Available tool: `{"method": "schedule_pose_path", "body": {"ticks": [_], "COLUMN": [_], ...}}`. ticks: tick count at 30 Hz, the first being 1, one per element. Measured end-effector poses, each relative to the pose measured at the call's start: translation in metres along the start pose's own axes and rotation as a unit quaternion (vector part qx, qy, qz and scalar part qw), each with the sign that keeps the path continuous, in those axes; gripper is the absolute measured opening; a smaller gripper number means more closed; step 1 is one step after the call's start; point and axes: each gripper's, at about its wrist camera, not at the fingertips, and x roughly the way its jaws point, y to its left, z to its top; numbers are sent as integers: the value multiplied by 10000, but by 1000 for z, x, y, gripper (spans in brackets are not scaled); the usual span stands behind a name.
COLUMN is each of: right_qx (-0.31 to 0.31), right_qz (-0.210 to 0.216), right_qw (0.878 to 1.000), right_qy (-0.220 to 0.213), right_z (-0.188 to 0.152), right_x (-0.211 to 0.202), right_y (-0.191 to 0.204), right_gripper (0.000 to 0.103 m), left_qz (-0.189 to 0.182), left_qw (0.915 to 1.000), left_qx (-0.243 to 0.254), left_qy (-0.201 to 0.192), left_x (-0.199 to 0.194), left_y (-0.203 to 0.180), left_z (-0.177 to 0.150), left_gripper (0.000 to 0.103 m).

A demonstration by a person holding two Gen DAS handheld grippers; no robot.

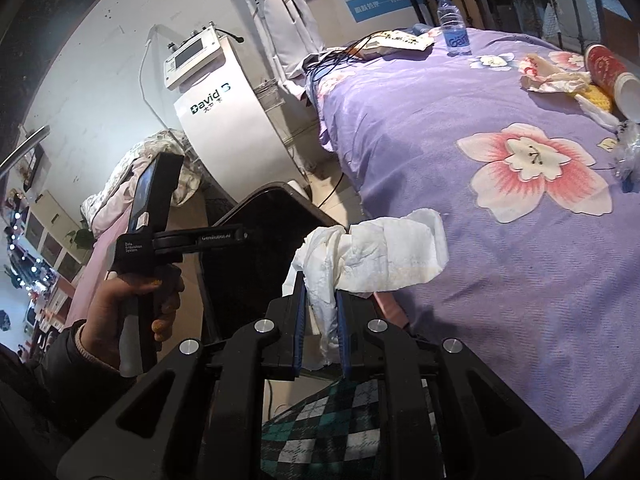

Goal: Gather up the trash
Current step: 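Carry the carton and tissue over the bin and open both grippers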

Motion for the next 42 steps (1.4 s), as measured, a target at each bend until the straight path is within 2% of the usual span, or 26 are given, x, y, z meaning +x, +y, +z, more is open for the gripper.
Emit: {"method": "schedule_pose_path", "body": {"ticks": [5,11,15,21,23,24,26,27,33,42], "right_qx": [-88,-234,-269,-451,-505,-511,-469,-478,-490,-556], "right_qz": [458,901,1004,803,719,703,683,692,765,609], "right_qw": [9985,9924,9879,9841,9837,9836,9845,9850,9857,9929], "right_qy": [291,809,1148,1515,1569,1580,1542,1504,1417,861], "right_z": [8,11,10,12,14,13,11,10,10,14], "right_x": [31,80,111,147,154,157,156,155,145,112], "right_y": [21,49,59,67,68,69,67,68,68,63], "right_gripper": [15,15,15,15,22,34,75,79,79,79], "left_qz": [83,234,277,334,314,302,310,315,237,88], "left_qw": [9983,9964,9953,9938,9937,9938,9937,9937,9942,9956], "left_qx": [-56,-131,-319,-469,-499,-496,-472,-464,-489,-333], "left_qy": [-568,-804,-873,-946,-955,-953,-968,-972,-931,-870], "left_x": [-18,-28,-30,-30,-31,-30,-29,-29,-25,-19], "left_y": [4,13,25,39,40,41,41,40,40,25], "left_z": [21,34,37,40,41,42,43,42,43,47], "left_gripper": [90,92,93,94,94,94,94,94,94,94]}}
